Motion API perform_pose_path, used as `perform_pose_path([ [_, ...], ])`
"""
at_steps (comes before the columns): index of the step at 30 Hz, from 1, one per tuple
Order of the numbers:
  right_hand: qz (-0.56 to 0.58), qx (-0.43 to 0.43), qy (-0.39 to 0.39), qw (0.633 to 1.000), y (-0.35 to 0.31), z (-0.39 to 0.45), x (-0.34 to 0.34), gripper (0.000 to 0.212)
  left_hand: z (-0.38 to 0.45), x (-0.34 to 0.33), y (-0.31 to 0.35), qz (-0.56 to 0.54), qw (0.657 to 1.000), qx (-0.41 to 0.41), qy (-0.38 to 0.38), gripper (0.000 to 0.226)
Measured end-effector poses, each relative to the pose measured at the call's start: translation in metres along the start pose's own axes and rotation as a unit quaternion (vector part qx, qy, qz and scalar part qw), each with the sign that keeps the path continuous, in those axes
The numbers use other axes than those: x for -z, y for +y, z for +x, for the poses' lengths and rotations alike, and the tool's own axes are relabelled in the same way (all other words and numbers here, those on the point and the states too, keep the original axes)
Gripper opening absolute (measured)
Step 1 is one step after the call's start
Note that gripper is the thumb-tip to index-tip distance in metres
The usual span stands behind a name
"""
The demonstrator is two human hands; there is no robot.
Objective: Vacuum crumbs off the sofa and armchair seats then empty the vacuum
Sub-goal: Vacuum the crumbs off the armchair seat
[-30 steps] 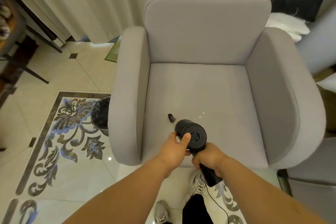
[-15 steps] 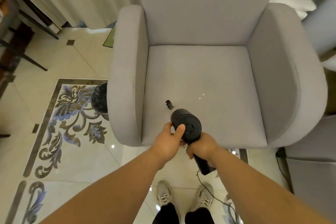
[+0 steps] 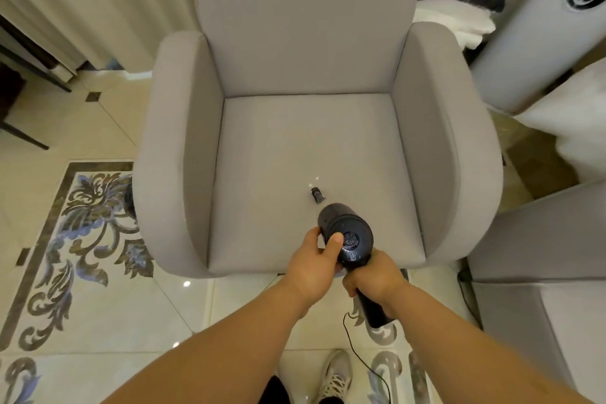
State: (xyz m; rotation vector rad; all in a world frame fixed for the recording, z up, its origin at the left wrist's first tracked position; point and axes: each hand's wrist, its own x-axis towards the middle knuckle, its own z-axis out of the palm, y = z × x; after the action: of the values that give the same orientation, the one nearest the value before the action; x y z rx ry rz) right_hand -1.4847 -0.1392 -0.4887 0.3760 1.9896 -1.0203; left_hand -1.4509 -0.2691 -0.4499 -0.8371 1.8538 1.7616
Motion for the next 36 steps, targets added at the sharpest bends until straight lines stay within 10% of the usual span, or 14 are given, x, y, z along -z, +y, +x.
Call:
perform_pose_path([
  [36,0.083,0.026,0.014,0.996,-0.013,0.037,0.032,0.028,0.048,-0.028,0.027,0.076,0.996,-0.033,0.038,0.059],
])
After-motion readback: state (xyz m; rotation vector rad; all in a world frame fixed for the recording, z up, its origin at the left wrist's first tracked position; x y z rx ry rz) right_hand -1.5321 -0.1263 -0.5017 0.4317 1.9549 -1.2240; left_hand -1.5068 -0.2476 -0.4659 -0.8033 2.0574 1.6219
